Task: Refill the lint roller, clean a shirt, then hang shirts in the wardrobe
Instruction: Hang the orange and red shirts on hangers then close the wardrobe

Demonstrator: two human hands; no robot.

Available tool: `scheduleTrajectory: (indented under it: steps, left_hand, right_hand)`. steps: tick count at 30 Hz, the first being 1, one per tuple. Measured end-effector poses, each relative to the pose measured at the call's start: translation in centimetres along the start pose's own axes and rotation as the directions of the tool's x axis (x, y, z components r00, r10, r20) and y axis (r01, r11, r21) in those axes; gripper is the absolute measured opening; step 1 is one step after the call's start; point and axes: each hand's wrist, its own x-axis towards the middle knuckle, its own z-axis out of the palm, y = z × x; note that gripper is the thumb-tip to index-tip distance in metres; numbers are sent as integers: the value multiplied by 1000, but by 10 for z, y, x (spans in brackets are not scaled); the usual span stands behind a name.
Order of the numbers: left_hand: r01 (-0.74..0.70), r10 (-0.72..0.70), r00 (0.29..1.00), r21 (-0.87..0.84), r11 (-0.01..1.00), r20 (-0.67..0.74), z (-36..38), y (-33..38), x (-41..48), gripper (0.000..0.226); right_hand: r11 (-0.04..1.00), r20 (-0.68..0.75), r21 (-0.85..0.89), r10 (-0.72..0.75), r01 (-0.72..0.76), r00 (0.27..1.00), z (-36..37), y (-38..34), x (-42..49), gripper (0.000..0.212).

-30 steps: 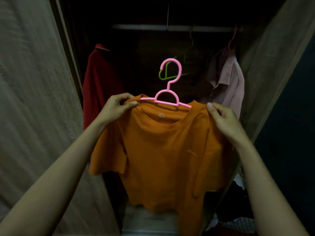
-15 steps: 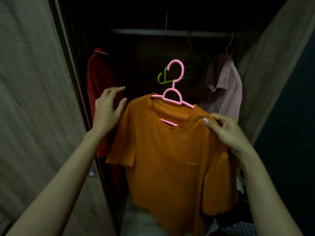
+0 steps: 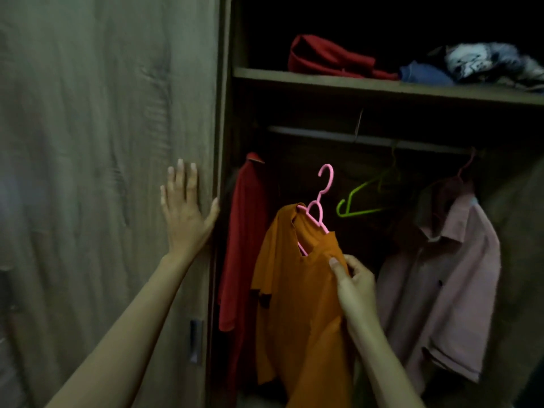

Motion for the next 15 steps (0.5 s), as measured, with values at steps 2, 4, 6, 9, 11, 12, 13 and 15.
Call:
scheduleTrajectory:
  steps: [2,4,6,9,11,12,13,15]
  left_hand:
    - [-12,11,999,-11,1000,-43,5,-4,2,75]
    - [-15,12,996,-31,999,-93,11,-7,3,75]
    - [-18,12,991,-40,999,-135,15,-9,4,75]
    - [-38,31,982,-37,999,-185,19,-11,5,74]
    - [-48,41,978,-32,998,-204,21,-12,4,74]
    - [-52,44,976,-31,998,-211,22,-12,4,74]
    - [-56,48,975,-29,998,-218,23,-13,5,73]
    - [-64,57,971,-22,998,-231,23,-14,5,73]
  right_hand:
    - [1000,-17,-1,-4,4,1000,19,-9,10,13]
    - [1000,-45,-9,-14,13,999,37,-16,23,16]
    - [999,-74,-28,-34,32,997,53,-22,39,18]
    - [997,-119,-47,-71,66,990,72,-26,70,15]
    - [996,-151,-59,-80,72,985,83,-31,92,15]
    - [995,-163,-64,-83,73,983,89,-35,103,14]
    - [994,-171,-76,-88,76,981,94,-37,113,14]
    - [990,-173,-117,-102,82,980,103,-43,132,14]
